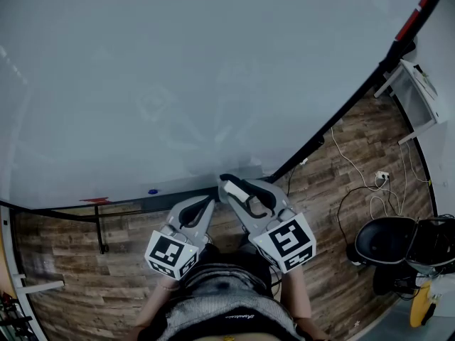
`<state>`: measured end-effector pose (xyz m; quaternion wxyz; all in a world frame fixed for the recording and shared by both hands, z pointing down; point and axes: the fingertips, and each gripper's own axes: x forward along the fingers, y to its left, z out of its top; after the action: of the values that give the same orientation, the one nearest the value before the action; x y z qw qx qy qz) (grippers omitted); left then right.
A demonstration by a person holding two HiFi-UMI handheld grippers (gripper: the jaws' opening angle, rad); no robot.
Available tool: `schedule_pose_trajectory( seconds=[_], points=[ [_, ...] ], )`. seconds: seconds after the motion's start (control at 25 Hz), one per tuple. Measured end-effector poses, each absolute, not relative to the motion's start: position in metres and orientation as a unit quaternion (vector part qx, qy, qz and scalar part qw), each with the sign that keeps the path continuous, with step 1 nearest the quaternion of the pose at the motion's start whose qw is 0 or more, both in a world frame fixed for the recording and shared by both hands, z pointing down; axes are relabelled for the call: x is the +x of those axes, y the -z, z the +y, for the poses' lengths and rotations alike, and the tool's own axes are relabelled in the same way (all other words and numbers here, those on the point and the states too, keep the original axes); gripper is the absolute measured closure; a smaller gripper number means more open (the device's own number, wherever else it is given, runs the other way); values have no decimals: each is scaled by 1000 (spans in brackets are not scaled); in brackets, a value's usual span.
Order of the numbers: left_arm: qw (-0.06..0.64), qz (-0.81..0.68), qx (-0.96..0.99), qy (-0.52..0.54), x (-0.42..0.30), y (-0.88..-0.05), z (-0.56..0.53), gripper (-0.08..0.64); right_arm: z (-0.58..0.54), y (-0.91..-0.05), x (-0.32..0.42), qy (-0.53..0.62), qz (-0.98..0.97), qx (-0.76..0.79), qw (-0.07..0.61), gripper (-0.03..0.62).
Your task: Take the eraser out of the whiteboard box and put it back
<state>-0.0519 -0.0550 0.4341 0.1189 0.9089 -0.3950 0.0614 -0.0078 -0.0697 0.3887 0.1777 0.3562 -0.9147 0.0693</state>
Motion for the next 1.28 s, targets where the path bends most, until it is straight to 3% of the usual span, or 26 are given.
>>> schedule_pose_trajectory(
  seconds=[1.28],
  points=[
    [128,-402,904,-73,-56,-442,-57,560,-85,-433,-8,-71,-910,343,221,439]
  ],
)
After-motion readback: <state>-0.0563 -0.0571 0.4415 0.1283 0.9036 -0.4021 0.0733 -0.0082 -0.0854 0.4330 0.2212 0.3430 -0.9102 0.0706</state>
